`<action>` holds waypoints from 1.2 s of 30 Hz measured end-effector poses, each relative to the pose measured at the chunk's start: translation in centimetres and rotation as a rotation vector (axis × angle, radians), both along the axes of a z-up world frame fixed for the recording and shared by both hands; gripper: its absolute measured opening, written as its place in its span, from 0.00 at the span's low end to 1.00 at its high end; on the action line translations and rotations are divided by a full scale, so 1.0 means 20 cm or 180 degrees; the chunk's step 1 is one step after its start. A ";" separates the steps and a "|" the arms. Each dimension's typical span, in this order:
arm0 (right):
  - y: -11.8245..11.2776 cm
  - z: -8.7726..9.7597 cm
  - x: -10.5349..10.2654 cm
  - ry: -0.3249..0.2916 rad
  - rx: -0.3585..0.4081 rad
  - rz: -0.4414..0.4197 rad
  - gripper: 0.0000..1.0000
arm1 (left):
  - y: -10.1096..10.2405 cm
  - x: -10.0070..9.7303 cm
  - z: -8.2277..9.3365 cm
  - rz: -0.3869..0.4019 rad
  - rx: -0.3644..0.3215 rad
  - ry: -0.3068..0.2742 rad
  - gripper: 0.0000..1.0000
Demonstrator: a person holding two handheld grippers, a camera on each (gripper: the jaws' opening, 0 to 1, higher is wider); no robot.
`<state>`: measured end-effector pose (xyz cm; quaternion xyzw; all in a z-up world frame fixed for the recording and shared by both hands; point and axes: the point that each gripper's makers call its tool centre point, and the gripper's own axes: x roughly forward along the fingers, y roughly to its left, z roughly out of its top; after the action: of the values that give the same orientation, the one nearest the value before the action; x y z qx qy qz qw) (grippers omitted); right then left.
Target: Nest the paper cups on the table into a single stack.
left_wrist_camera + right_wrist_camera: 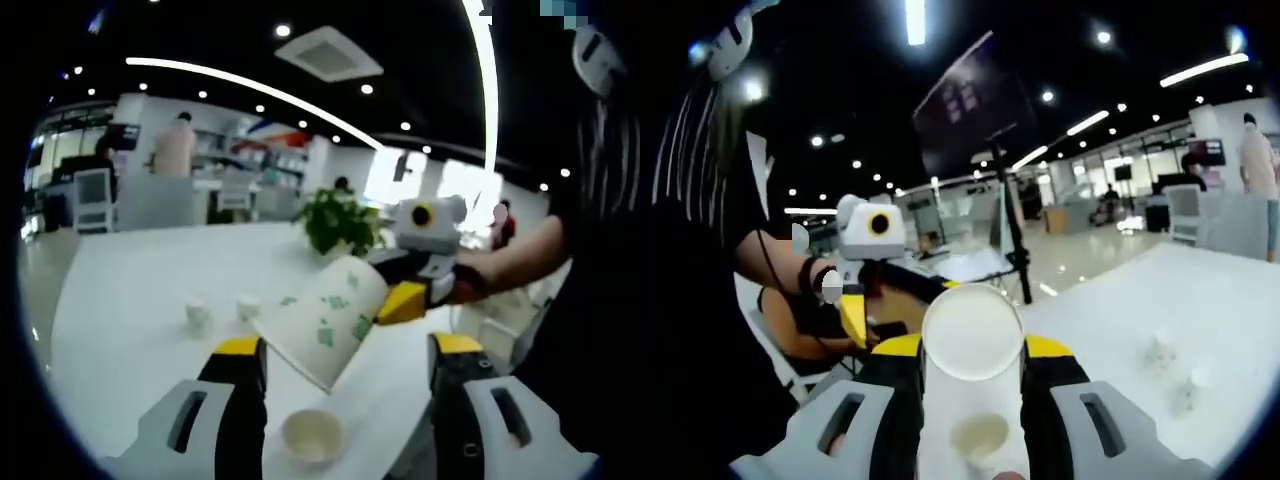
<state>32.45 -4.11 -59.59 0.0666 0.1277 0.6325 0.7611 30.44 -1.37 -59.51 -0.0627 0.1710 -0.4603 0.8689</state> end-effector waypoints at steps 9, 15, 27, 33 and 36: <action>-0.02 0.02 -0.01 0.0331 0.0276 0.0012 0.33 | 0.00 -0.02 0.05 -0.0110 -0.0128 0.0036 0.45; -0.02 0.01 -0.01 0.0442 0.0349 0.0006 0.33 | 0.01 -0.02 0.07 -0.0068 -0.0260 0.0088 0.42; 0.00 0.00 -0.05 0.0563 0.0378 0.0092 0.33 | 0.03 -0.02 0.12 -0.0031 -0.0437 0.0129 0.29; -0.01 0.00 -0.07 0.0498 0.0377 0.0137 0.32 | 0.03 -0.02 0.14 -0.0047 -0.0531 0.0130 0.20; -0.01 0.00 -0.07 0.0489 0.0388 0.0144 0.32 | 0.03 -0.03 0.14 -0.0075 -0.0519 0.0142 0.16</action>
<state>31.02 -4.39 -59.51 0.1581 0.1484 0.6491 0.7291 29.88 -0.81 -56.72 -0.1414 0.1530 -0.4813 0.8514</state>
